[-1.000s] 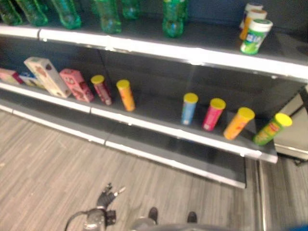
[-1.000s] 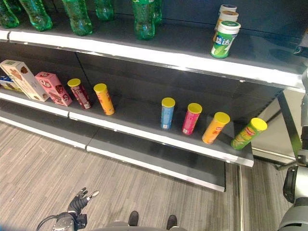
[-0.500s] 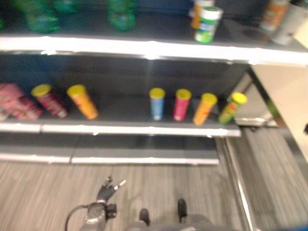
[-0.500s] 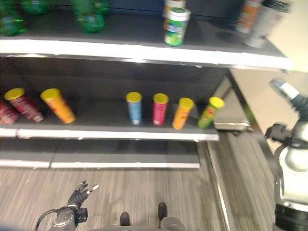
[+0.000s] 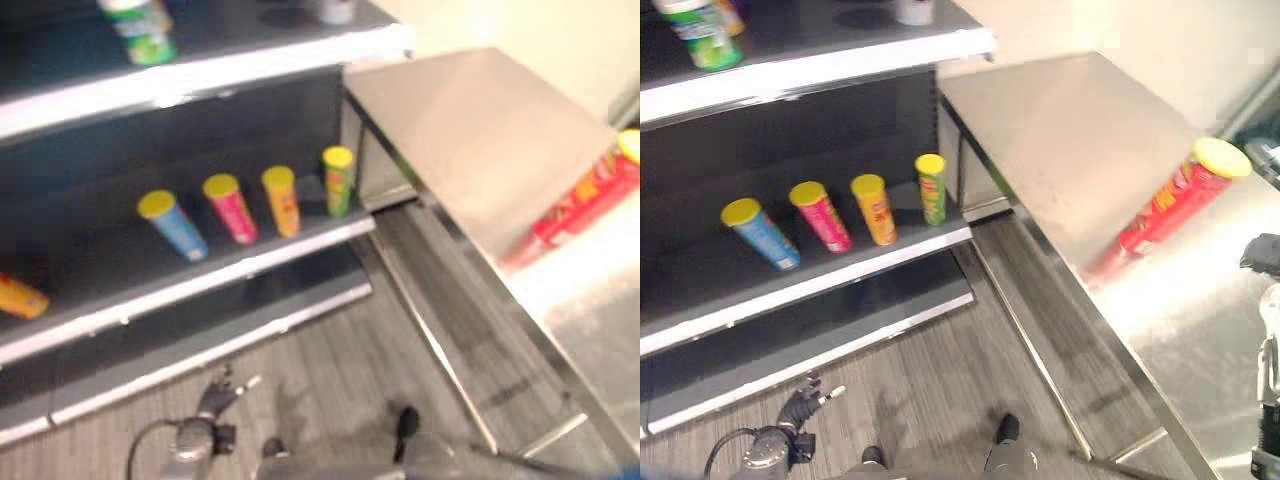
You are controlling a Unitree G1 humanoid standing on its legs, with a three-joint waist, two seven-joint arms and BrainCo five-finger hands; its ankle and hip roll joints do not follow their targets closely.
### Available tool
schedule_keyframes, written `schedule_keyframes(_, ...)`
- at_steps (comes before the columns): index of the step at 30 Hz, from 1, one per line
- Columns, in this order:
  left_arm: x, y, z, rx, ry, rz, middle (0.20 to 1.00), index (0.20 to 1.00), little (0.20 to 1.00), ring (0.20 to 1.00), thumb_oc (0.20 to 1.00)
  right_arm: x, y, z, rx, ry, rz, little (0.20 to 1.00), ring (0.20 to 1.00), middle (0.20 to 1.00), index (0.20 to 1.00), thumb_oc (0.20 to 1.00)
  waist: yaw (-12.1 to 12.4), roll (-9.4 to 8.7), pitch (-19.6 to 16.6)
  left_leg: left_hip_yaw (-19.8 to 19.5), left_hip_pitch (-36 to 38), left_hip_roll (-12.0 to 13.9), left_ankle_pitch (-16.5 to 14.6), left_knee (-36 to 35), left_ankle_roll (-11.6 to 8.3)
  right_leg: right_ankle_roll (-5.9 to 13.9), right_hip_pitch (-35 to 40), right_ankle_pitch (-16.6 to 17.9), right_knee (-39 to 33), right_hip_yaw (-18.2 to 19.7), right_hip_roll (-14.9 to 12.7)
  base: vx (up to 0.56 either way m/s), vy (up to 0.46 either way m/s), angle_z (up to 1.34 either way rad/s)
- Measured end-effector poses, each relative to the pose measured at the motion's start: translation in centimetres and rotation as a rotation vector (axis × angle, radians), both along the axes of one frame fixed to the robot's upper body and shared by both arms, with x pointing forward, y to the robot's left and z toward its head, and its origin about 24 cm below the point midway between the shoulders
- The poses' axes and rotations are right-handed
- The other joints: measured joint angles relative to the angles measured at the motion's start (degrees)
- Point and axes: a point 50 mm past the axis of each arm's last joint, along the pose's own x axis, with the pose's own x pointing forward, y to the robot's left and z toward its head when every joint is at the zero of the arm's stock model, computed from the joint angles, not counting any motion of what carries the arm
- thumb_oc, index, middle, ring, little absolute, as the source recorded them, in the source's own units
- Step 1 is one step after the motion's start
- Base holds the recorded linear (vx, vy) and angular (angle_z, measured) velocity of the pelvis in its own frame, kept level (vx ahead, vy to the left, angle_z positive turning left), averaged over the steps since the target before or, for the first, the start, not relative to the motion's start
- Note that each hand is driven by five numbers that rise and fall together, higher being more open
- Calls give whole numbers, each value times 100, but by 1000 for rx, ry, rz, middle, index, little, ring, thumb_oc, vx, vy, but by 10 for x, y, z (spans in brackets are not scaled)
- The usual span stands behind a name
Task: Put the goods on the table back onto the shelves and tidy them up.
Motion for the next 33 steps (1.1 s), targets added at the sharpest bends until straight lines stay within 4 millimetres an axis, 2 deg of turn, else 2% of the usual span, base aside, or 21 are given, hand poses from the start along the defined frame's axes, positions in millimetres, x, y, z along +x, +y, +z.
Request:
schedule_keyframes(1, 5, -2, 2, -13, -22, 22, 1000, 1000, 1000, 1000, 1000, -2, -2, -6, 12, 18, -16, 1000, 1000, 1000, 1000, 1000, -105, 21, -9, -59, 82, 125, 46, 90, -58, -50, 143, -33, -74, 6, 129, 254, -379, -28)
schedule_keyframes(2, 9, -2, 3, -15, -34, 20, 1000, 1000, 1000, 1000, 1000, -6, -6, -8, 18, 23, -33, 1000, 1000, 1000, 1000, 1000, -172, -5, -5, -65, 75, 155, 72, 169, -100, -16, 229, -75, -94, -30, 124, 176, -289, 1)
schedule_keyframes(4, 16, -5, 6, -20, -58, 13, 1000, 1000, 1000, 1000, 1000, -16, -16, -1, 27, -19, -84, 1000, 1000, 1000, 1000, 1000, -254, 31, -47, -97, 152, 246, 80, 140, -117, -44, 361, -120, -150, -128, 193, 127, -301, 19)
schedule_keyframes(6, 20, -5, 8, -20, -72, 11, 1000, 1000, 1000, 1000, 1000, -20, -19, 1, 48, -39, -74, 1000, 1000, 1000, 1000, 1000, -337, 41, -63, -213, 65, 300, 79, 169, -118, 8, 381, -183, -149, -191, 243, 59, -239, 24)
schedule_keyframes(9, 22, -3, 10, -19, -78, 13, 1000, 1000, 1000, 1000, 1000, -14, -19, -4, 107, -17, 17, 1000, 1000, 1000, 1000, 1000, -340, -13, -88, -236, -54, 400, 79, 311, -118, -80, 318, -246, -80, -258, 320, 42, -243, 4)
schedule_keyframes(10, 22, 3, 12, -14, -79, 21, 1000, 1000, 1000, 1000, 1000, -4, -20, -21, 183, 59, 98, 1000, 1000, 1000, 1000, 1000, -189, -155, -84, -490, -159, 476, 96, 629, -86, -208, 227, -347, 16, -178, 372, 82, -135, -15)
schedule_keyframes(11, 21, 5, 12, -10, -75, 19, 1000, 1000, 1000, 1000, 1000, -2, -21, -27, 206, 85, 115, 1000, 1000, 1000, 1000, 1000, -161, -212, -94, -710, -236, 478, 136, 746, -30, -210, 220, -349, 14, -163, 375, 58, -69, -18)
schedule_keyframes(12, 21, 5, 12, -12, -72, 15, 1000, 1000, 1000, 1000, 1000, 0, -23, -32, 234, 108, 133, 1000, 1000, 1000, 1000, 1000, -75, -257, -96, -1091, -371, 443, 192, 942, -8, -300, 272, -330, -63, -110, 371, 88, -92, 9)
schedule_keyframes(13, 24, 3, 12, -12, -73, -2, 1000, 1000, 1000, 1000, 1000, -1, -24, -35, 260, 114, 151, 1000, 1000, 1000, 1000, 1000, -89, -432, -43, -1745, -771, 205, -114, 1188, -250, -471, 321, -242, -255, -29, 306, 37, -29, -3)
schedule_keyframes(14, 24, 0, 12, -18, -72, -18, 1000, 1000, 1000, 1000, 1000, 1, -23, -34, 265, 122, 176, 1000, 1000, 1000, 1000, 1000, 75, -556, -35, -2385, -837, -291, -339, 696, -338, -574, 374, 18, -530, 183, 154, 64, -28, -9)
schedule_keyframes(15, 23, -2, 11, -27, -71, -26, 1000, 1000, 1000, 1000, 1000, 4, -22, -31, 263, 116, 192, 1000, 1000, 1000, 1000, 1000, 119, -569, -30, -2418, -1039, -548, -338, 471, -257, -476, 402, 131, -774, 201, 112, 54, 10, -38)
schedule_keyframes(17, 15, -4, 7, -32, -46, -30, 1000, 1000, 1000, 1000, 1000, 21, -17, -28, 262, 138, 229, 1000, 1000, 1000, 1000, 1000, 245, -404, -19, -3122, -1140, -939, -348, 120, -118, -402, 342, 227, -906, 408, 200, 85, 89, -83)
schedule_keyframes(18, 5, -3, 3, -40, -19, -22, 1000, 1000, 1000, 1000, 1000, 32, -11, -40, 262, 212, 265, 1000, 1000, 1000, 1000, 1000, 448, -322, -45, -3254, -1139, -1071, -217, 371, 120, -363, 380, 243, -959, 542, 230, 86, 110, -103)
schedule_keyframes(20, 3, 0, 3, -46, -14, -10, 1000, 1000, 1000, 1000, 1000, 33, -10, -52, 264, 279, 276, 1000, 1000, 1000, 1000, 1000, 378, -377, -57, -2911, -1105, -1058, -181, 357, 175, -245, 492, 214, -1052, 504, 143, 71, 99, -35)
schedule_keyframes(21, 1, 1, 2, -50, -11, -6, 1000, 1000, 1000, 1000, 1000, 33, -10, -54, 271, 292, 274, 1000, 1000, 1000, 1000, 1000, 333, -347, -47, -2810, -1051, -1072, -146, 220, 226, -118, 483, 176, -1018, 476, 81, 76, 105, -5)
schedule_keyframes(23, 0, 6, 5, -35, -11, -16, 1000, 1000, 1000, 1000, 1000, 34, -7, -51, 257, 293, 294, 1000, 1000, 1000, 1000, 1000, 270, -446, -102, -2566, -851, -1142, -62, -7, 321, -10, 483, 127, -1018, 504, -51, 72, 108, -28)
schedule_keyframes(28, -9, 10, 3, -27, 11, -10, 1000, 1000, 1000, 1000, 1000, 40, -3, -53, 138, 422, 280, 1000, 1000, 1000, 1000, 1000, 186, -386, -128, -2447, -622, -1133, -33, -95, 317, 63, 620, 185, -1047, 517, -51, 23, 56, -13)
schedule_keyframes(31, -17, 6, -1, -44, 30, -2, 1000, 1000, 1000, 1000, 1000, 42, -3, -46, -7, 518, 232, 1000, 1000, 1000, 1000, 1000, 143, -325, -153, -2405, -523, -1071, 74, -125, 326, 101, 660, 303, -1046, 510, 14, 32, 38, -4)
schedule_keyframes(33, -20, 3, -3, -53, 37, 2, 1000, 1000, 1000, 1000, 1000, 42, -4, -44, -36, 524, 214, 1000, 1000, 1000, 1000, 1000, 147, -312, -154, -2407, -444, -1041, 113, -186, 272, 31, 719, 328, -1018, 500, 59, 42, 21, 2)
